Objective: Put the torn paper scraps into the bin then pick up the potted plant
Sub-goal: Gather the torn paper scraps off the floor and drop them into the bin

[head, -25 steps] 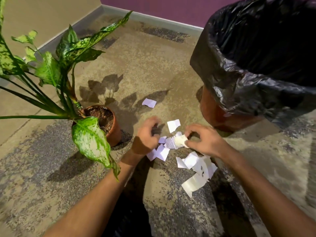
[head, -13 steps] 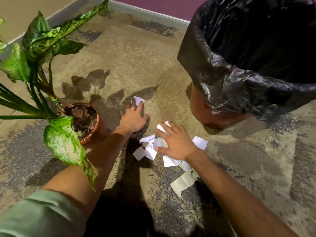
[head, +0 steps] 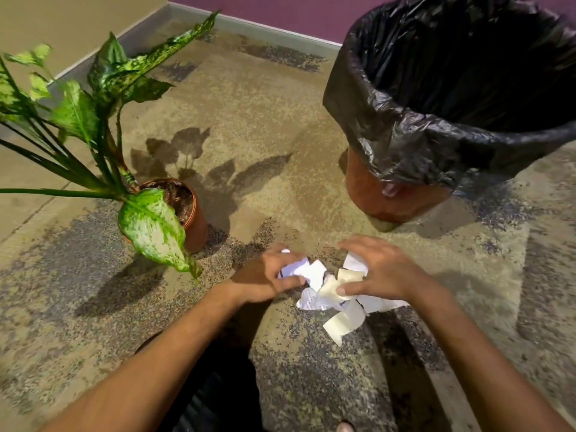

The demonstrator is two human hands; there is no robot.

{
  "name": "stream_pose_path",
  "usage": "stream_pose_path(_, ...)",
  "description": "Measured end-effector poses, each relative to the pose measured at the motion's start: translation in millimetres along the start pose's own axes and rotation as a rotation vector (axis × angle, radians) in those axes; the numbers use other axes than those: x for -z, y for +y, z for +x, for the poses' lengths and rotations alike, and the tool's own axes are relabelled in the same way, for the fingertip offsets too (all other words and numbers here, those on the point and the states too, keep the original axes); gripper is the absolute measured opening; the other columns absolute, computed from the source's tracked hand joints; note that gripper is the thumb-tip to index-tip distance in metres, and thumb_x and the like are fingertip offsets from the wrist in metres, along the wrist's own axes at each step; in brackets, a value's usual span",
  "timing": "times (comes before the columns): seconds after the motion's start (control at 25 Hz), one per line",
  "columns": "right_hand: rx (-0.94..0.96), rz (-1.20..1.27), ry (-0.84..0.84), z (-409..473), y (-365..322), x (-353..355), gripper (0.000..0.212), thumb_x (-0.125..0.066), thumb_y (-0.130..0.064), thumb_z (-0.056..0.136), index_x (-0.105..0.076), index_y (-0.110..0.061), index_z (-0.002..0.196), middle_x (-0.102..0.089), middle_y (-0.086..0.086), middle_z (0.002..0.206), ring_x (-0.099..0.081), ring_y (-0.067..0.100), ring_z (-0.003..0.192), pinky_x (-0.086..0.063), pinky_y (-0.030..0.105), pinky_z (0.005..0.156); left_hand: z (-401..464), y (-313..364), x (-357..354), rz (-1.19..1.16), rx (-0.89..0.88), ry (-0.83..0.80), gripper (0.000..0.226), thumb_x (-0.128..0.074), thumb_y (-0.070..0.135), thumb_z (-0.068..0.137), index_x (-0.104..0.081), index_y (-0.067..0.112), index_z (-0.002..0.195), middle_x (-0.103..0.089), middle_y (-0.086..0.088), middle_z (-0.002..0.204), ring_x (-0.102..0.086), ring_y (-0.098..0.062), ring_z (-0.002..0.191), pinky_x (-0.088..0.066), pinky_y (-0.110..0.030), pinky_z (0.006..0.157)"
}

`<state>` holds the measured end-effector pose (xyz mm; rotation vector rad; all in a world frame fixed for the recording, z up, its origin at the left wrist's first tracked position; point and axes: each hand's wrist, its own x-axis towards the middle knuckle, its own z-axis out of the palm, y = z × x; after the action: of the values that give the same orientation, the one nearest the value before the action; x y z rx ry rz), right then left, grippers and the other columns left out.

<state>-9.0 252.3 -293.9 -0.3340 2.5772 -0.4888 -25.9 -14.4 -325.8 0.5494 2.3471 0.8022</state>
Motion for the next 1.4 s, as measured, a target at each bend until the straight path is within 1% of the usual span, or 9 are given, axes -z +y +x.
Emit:
stream_pose_path(0.16,-0.163,-0.117,-0.223,-19,17,-3,0.13,-0.077,-0.072,0.052,0.003,-0.041,0.149,0.003,0.0,0.161,-0.011,0.03,0.145,-0.025,0.047,0.113,-21,24,-4,0.146,0.172,0.145,0.098,-0.068,0.071,0.064,-0.023,0.04,0.145,-0.02,0.007,0.154,-0.022,-0.021,0.14,-0.03,-0.04,0.113)
stream_pose_path(0.32,-0.068,-0.169,-0.096,-20,-10,-22,0.122,-0.082,-0.053,0.059,0.0,-0.044,0.149,-0.008,0.001,0.159,-0.026,0.028,0.136,-0.037,0.04,0.103,-25,36,-15,0.415,0.452,0.015,0.12,-0.074,0.063,0.065,0.007,0.037,0.149,-0.003,-0.005,0.156,-0.015,-0.034,0.139,-0.029,-0.048,0.111)
stream_pose_path(0.52,0.105,-0.267,0.022,-14,-43,-36,0.068,-0.066,-0.032,0.084,-0.034,-0.042,0.142,-0.022,-0.002,0.155,-0.044,0.025,0.128,-0.044,0.034,0.097,-17,50,-27,0.294,0.404,0.067,0.091,-0.076,0.035,0.078,-0.017,0.039,0.147,-0.017,-0.002,0.153,-0.039,-0.024,0.129,-0.039,-0.034,0.106)
stream_pose_path(0.64,0.125,-0.248,0.109,-17,-46,-39,0.038,-0.059,-0.019,0.087,-0.06,-0.034,0.122,-0.034,-0.004,0.149,-0.055,0.026,0.116,-0.048,0.032,0.09,-19,50,-32,0.046,0.369,0.168,0.067,-0.066,0.01,0.085,-0.037,0.028,0.143,-0.031,-0.002,0.151,-0.055,-0.016,0.109,-0.043,-0.004,0.076)
stream_pose_path(0.8,0.019,-0.169,0.219,-28,-30,-32,0.031,-0.053,-0.023,0.092,-0.064,-0.029,0.121,-0.036,-0.007,0.149,-0.059,0.021,0.111,-0.045,0.028,0.093,-25,52,-28,0.019,0.346,0.265,0.05,-0.061,0.005,0.088,-0.049,0.016,0.135,-0.056,-0.001,0.119,-0.061,-0.008,0.069,-0.039,-0.005,0.039)
stream_pose_path(0.88,0.0,-0.149,0.254,-34,-24,-32,0.032,-0.053,-0.021,0.092,-0.063,-0.027,0.122,-0.04,-0.007,0.146,-0.061,0.022,0.106,-0.047,0.029,0.092,-27,55,-26,-0.036,0.384,0.292,0.049,-0.059,0.004,0.088,-0.05,0.015,0.134,-0.057,0.007,0.099,-0.06,-0.007,0.06,-0.039,-0.008,0.038)
stream_pose_path(1.04,0.039,-0.169,0.299,-44,-28,-29,0.021,-0.054,-0.019,0.091,-0.069,-0.025,0.105,-0.063,-0.003,0.113,-0.064,0.021,0.09,-0.05,0.027,0.075,-30,60,-23,-0.065,0.403,0.337,0.044,-0.059,0.004,0.09,-0.053,0.015,0.132,-0.065,-0.002,0.112,-0.066,-0.01,0.071,-0.056,-0.02,0.053)
stream_pose_path(1.24,0.091,-0.001,0.459,-73,-47,33,0.013,-0.06,-0.025,0.092,-0.072,-0.026,0.097,-0.066,-0.011,0.095,-0.06,0.003,0.078,-0.045,0.009,0.07,-36,57,-33,-0.059,0.374,0.377,0.043,-0.052,0.006,0.094,-0.049,0.014,0.137,-0.064,-0.012,0.122,-0.046,0.003,0.032,-0.034,-0.01,0.034)
stream_pose_path(1.4,0.252,0.092,0.783,-107,-73,123,0.011,-0.068,-0.025,0.084,-0.075,-0.02,0.091,-0.07,-0.007,0.091,-0.064,0.007,0.077,-0.056,0.026,0.078,-41,62,-29,-0.082,0.365,0.489,0.037,-0.054,0.007,0.093,-0.057,0.013,0.129,-0.067,-0.01,0.119,-0.049,0.004,0.042,-0.039,-0.007,0.039)
